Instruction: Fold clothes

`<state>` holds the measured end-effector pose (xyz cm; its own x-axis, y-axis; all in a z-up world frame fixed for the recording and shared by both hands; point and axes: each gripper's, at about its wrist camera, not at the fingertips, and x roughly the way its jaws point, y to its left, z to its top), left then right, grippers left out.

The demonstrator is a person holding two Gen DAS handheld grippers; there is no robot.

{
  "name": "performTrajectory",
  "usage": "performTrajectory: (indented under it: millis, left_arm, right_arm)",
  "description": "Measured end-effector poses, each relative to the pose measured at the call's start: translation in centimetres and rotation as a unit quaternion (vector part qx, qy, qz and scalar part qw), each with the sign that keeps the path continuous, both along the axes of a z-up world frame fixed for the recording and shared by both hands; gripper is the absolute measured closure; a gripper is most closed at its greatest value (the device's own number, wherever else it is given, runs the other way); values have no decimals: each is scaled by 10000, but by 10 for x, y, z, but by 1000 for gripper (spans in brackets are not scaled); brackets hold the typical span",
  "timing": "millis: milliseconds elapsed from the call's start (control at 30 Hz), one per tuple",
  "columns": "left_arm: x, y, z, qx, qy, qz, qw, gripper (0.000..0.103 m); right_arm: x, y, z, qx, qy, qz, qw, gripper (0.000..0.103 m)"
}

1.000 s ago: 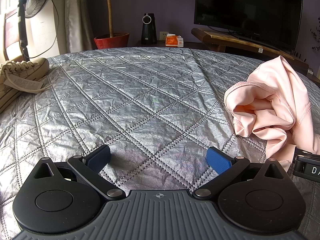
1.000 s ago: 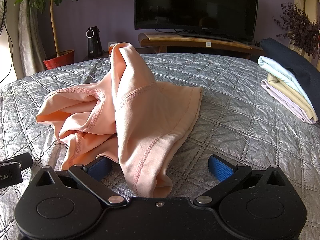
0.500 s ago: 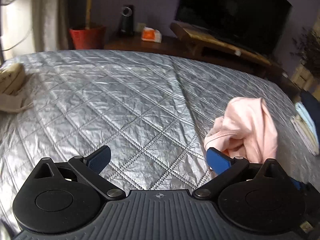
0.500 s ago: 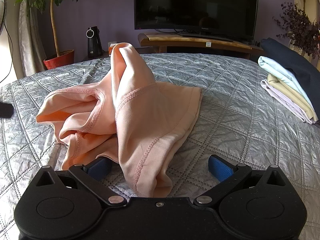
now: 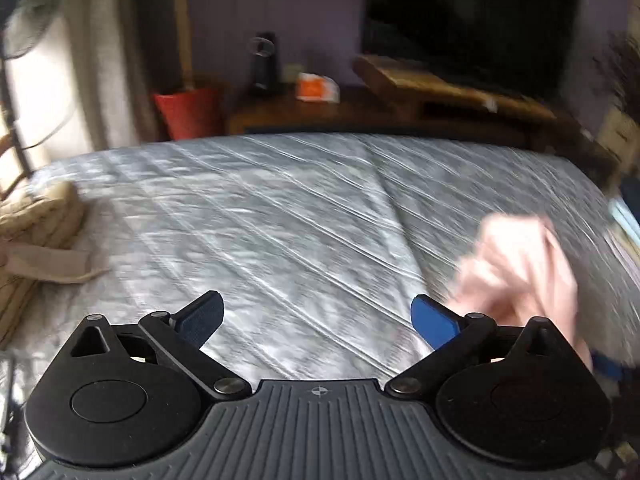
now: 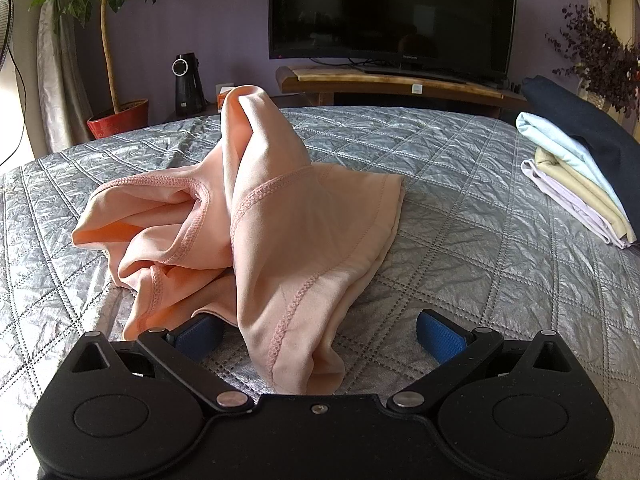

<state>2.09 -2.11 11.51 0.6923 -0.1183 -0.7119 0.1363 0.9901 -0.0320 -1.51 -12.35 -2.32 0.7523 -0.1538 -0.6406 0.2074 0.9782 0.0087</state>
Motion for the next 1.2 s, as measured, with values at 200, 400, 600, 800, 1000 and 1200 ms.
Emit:
performTrajectory:
  millis: [200, 400, 600, 800, 1000, 1200]
  left_arm:
    - [-5, -12, 4, 331, -281, -85, 9990, 0]
    - [-2, 13, 10, -172, 59, 355, 9992, 1]
    - [-7, 17, 19, -372, 29, 279, 9989, 1]
    - [12, 25, 9, -307, 33, 118, 9995, 1]
    - [19, 35, 3, -364, 47, 111, 9993, 1]
    - [21, 45, 1, -454, 63, 162, 9988, 1]
  right_arm:
    - [4, -4, 3, -5, 112, 249, 9996, 1]
    - [-10, -18, 28, -646, 274, 691, 9951, 2]
    - [-32, -17, 63, -1214, -169, 1182, 9854, 36]
    - [-24, 14, 56, -1599, 42, 2062, 9653, 29]
    - [-5, 5, 40, -1735, 606, 2161, 9589, 88]
    - [14, -38, 77, -2636, 79, 1218, 9569, 83]
